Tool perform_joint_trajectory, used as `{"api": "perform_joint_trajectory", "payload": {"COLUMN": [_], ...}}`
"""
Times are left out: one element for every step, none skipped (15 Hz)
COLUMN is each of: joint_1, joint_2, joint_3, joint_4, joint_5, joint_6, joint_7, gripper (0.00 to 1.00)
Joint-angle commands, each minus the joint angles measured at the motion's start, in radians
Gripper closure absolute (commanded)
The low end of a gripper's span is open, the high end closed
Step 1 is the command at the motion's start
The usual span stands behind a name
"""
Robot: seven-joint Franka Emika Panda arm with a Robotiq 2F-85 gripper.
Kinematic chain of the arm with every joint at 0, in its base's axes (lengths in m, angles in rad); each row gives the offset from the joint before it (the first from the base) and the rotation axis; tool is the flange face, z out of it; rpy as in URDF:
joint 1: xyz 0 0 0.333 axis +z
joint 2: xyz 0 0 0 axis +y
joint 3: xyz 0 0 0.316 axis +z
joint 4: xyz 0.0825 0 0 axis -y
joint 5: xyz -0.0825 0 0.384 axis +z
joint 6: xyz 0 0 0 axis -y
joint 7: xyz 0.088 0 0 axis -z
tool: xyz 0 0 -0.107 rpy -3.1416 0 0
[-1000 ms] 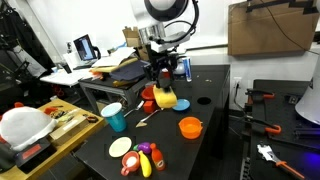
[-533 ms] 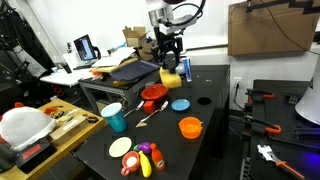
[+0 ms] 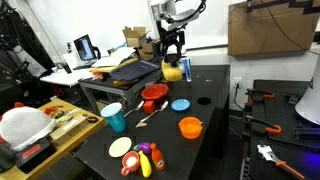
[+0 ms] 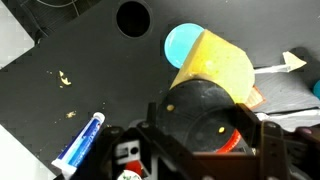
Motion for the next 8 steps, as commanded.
{"api": "perform_joint_trajectory", "payload": {"joint_1": [-0.017,-0.019,-0.024,-0.031,-0.039,-0.051,-0.062,-0.076], "joint_2": [-0.041,-0.040,-0.035,-0.032,-0.029,-0.027,-0.027,-0.027], "joint_3": [0.027,0.028,0.025,0.019,0.013,0.003,-0.004,-0.014], "joint_4": [-0.024,-0.024,-0.022,-0.023,-0.023,-0.027,-0.031,-0.035], "joint_5": [-0.057,-0.074,-0.089,-0.103,-0.107,-0.109,-0.111,-0.111], "joint_6": [-0.021,-0.028,-0.035,-0.043,-0.050,-0.057,-0.063,-0.067], "joint_7": [0.098,0.118,0.133,0.147,0.155,0.159,0.163,0.160], "gripper": [0.48,0.48,0.48,0.48,0.48,0.48,0.48,0.48]}}
